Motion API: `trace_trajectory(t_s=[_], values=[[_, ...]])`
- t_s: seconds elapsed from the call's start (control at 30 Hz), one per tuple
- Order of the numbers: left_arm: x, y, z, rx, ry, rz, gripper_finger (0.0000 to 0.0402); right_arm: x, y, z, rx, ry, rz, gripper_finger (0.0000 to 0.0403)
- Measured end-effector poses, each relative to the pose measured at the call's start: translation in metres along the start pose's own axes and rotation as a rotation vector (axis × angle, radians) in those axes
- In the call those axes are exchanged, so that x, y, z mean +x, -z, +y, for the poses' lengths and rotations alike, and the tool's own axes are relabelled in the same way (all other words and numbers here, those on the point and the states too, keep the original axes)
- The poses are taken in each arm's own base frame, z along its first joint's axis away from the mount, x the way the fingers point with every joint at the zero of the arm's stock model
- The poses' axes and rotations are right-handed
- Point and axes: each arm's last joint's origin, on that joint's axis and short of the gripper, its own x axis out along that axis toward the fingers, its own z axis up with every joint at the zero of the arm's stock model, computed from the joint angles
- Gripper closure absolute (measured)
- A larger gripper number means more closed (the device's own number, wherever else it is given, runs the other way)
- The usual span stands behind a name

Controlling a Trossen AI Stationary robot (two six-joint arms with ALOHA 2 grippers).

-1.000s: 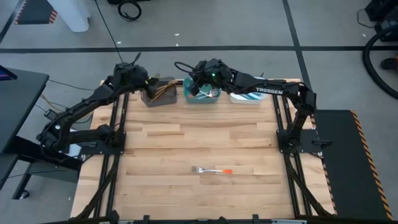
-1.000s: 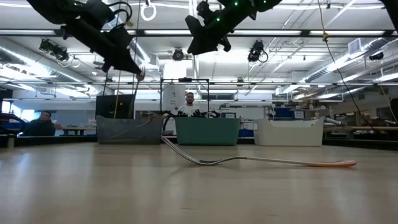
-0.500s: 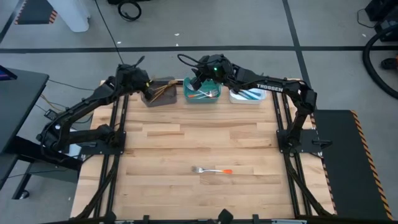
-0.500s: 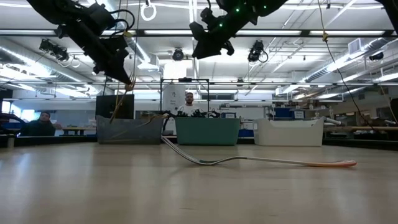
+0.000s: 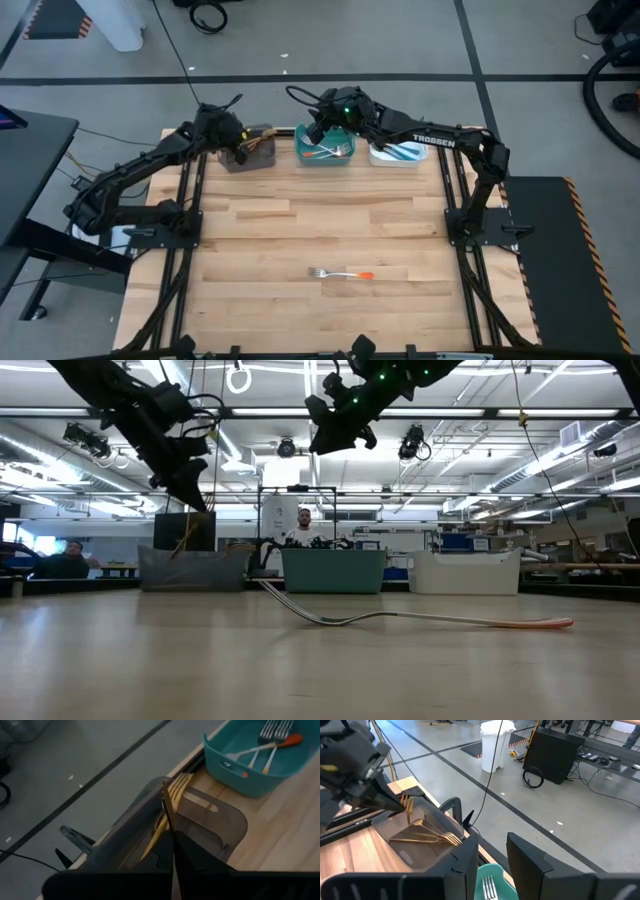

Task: Sort silverware by color (type)
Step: Put the gold fork into the black bin, then put the orange fork into the blue bin

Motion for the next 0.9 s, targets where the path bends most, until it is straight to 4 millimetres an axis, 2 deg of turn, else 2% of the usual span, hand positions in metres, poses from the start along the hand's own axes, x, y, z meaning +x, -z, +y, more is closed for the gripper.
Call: trace_trajectory(t_s=[0.23,0.47,0.63,0.7,0.77,0.9], values=[[0.015,0.001,-0.01,0.006,0.037,0.039,0.0384,0.0,0.0,-0.001,-0.003,0.002,0.001,0.0294],[0.015,0.001,-0.018,0.014,0.067,0.043,0.0339,0.0,0.0,-0.001,-0.004,0.002,0.003,0.0294],[0.013,0.001,-0.017,-0.076,0.063,0.055,0.031,-0.002,0.0,-0.002,-0.01,0.003,0.008,0.0294],[0.007,-0.004,-0.016,-0.114,0.065,0.068,0.0304,-0.005,-0.002,-0.002,-0.04,0.002,0.007,0.0294],[-0.006,-0.018,-0.014,-0.157,0.068,0.056,0.0303,-0.008,-0.002,-0.001,-0.087,0.005,0.014,0.0294],[-0.044,-0.054,-0.01,-0.138,0.115,0.026,0.0304,-0.012,-0.003,-0.002,-0.143,0.028,0.033,0.0294]])
